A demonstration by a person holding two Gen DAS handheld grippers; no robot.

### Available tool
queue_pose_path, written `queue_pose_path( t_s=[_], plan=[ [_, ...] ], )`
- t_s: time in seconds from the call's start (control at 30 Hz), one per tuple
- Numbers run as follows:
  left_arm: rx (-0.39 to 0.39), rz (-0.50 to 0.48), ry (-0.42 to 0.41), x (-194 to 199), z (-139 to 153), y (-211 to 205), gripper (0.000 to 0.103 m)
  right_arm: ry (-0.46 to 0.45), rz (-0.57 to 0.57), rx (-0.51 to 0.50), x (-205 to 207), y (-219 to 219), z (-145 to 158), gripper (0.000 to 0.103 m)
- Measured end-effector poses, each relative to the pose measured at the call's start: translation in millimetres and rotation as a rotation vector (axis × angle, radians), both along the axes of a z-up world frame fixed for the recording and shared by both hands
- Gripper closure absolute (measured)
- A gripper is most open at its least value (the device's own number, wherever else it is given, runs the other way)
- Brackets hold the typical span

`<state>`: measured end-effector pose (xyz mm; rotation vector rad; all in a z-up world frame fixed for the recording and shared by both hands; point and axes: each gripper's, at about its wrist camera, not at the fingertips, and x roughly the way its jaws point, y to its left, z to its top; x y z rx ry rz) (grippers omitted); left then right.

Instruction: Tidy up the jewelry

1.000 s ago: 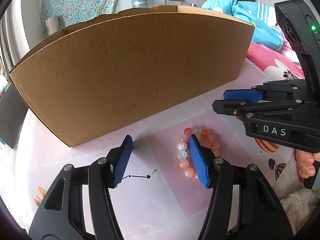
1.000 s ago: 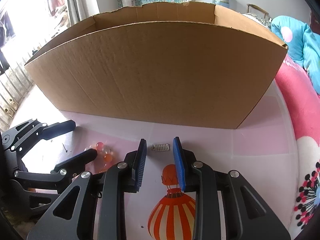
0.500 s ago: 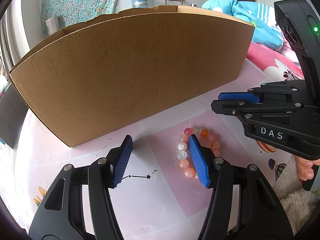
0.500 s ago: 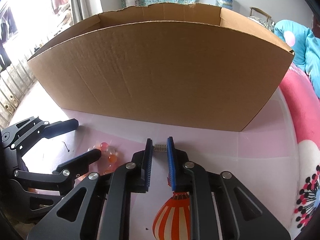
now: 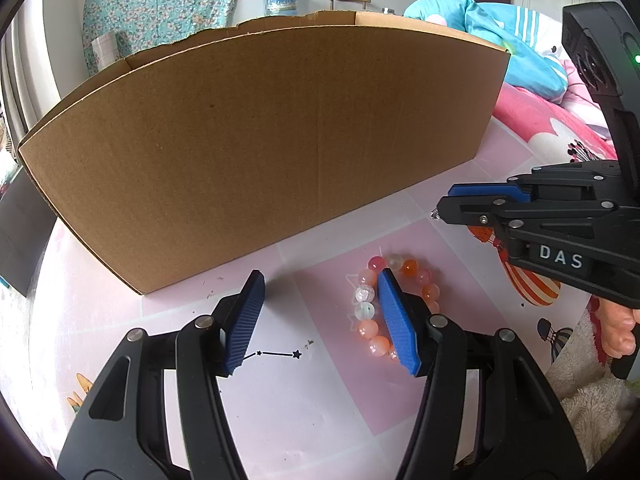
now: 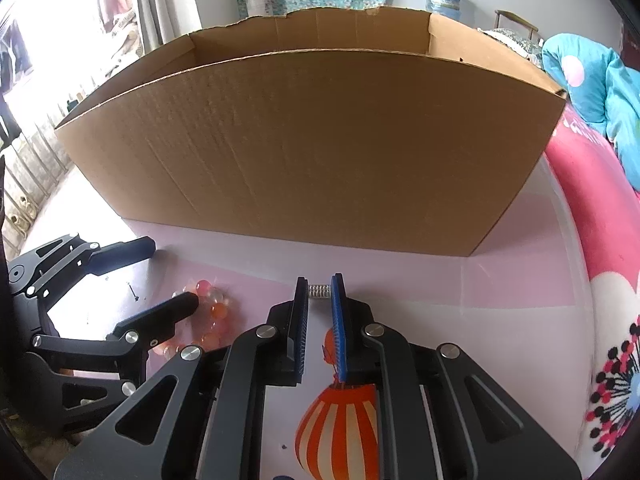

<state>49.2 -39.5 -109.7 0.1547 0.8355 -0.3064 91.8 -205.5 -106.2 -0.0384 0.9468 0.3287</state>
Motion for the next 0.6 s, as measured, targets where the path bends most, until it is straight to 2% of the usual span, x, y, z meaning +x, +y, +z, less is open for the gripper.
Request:
queue_pose_path(
  t_s=[0.1,0.17,0.2,0.23,0.47,0.6],
  plan=[
    [-0.001,0.000,0.000,0,0,1,0.047,0.005,-0.004,0.027,-1,-3,2,0.089],
    [-0.001,-0.001,0.000,0,0,1,0.047,0.011,-0.001,0.027,0,-2,1,0.080],
    [0.000,-0.001,0.000,0,0,1,0.047,0.007,-0.006,0.021,2,-2,0,0.070],
    [0.000,-0.001,0.000,-1,0,0,0.047,0.004,-0.010,0.016,3,-1,0,0.069],
    [-0.001,-0.001,-0.001,-1,0,1,0.047,-0.026,0.009,-0.047,3,10,-3,0.071],
    [-0.001,-0.001,-0.001,0,0,1,0.047,-0.024,0.009,-0.038,4,11,-2,0.084]
  ],
)
